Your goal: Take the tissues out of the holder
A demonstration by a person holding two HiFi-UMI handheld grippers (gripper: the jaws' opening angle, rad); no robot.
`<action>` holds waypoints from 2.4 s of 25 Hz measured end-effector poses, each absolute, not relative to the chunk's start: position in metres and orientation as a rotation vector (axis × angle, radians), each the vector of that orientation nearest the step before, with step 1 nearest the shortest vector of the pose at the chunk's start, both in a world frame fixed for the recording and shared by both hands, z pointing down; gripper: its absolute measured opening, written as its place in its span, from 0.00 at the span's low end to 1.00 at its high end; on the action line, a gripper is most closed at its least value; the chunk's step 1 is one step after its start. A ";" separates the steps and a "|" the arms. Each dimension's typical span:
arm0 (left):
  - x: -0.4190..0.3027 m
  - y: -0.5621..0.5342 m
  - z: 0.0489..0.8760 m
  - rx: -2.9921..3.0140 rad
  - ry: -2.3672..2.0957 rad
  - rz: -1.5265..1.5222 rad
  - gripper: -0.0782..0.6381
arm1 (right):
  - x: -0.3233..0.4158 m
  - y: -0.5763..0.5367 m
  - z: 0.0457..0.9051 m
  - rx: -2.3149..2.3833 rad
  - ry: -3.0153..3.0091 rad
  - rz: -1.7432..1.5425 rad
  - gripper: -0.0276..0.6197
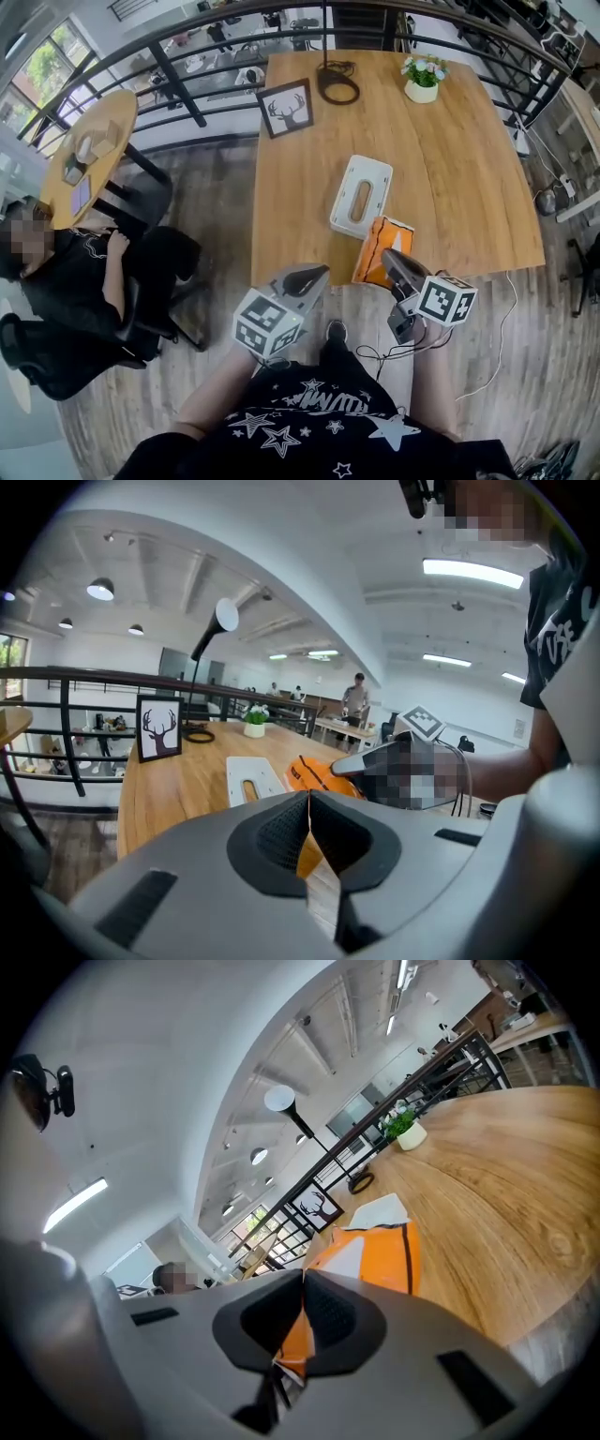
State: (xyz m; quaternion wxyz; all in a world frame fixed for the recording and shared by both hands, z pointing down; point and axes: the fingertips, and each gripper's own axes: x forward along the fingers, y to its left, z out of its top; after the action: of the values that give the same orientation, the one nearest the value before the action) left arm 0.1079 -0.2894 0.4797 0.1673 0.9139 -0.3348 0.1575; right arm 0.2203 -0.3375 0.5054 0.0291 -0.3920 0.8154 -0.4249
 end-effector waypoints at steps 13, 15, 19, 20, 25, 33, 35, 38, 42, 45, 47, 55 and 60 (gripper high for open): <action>0.013 -0.240 0.459 2.617 -0.958 0.359 0.13 | 0.137 -0.278 0.471 -1.261 2.549 -1.227 0.07; 0.001 -0.231 0.456 2.612 -0.954 0.346 0.13 | 0.128 -0.267 0.463 -1.268 2.545 -1.213 0.07; -0.012 -0.206 0.454 2.631 -0.926 0.329 0.13 | 0.119 -0.238 0.459 -1.306 2.530 -1.190 0.07; -0.014 -0.200 0.455 2.639 -0.919 0.327 0.13 | 0.117 -0.231 0.461 -1.317 2.524 -1.184 0.07; -0.028 -0.164 0.456 2.669 -0.885 0.321 0.13 | 0.108 -0.193 0.465 -1.373 2.487 -1.165 0.07; -0.069 -0.094 0.455 2.699 -0.818 0.321 0.13 | 0.068 -0.117 0.464 -1.424 2.431 -1.146 0.07; -0.074 -0.075 0.451 2.710 -0.790 0.325 0.13 | 0.063 -0.097 0.464 -1.439 2.402 -1.156 0.07; -0.074 -0.049 0.444 2.719 -0.763 0.328 0.13 | 0.062 -0.065 0.460 -1.451 2.372 -1.178 0.07; -0.093 -0.030 0.452 2.722 -0.739 0.313 0.13 | 0.046 -0.030 0.464 -1.483 2.344 -1.186 0.07; -0.098 -0.024 0.450 2.727 -0.731 0.280 0.13 | 0.043 -0.016 0.457 -1.499 2.345 -1.161 0.07; -0.097 -0.020 0.447 2.733 -0.732 0.266 0.13 | 0.042 -0.011 0.453 -1.504 2.360 -1.139 0.07; -0.093 0.010 0.450 2.738 -0.762 0.267 0.13 | 0.042 0.017 0.458 -1.475 2.417 -1.110 0.07; -0.082 0.038 0.448 2.730 -0.795 0.296 0.13 | 0.046 0.051 0.458 -1.429 2.446 -1.115 0.07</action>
State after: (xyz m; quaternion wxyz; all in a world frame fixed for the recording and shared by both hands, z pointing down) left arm -0.0817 0.0381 0.4482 0.1409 0.9455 -0.2751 0.1024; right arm 0.0456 0.0508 0.4578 0.0484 -0.4689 0.8024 -0.3659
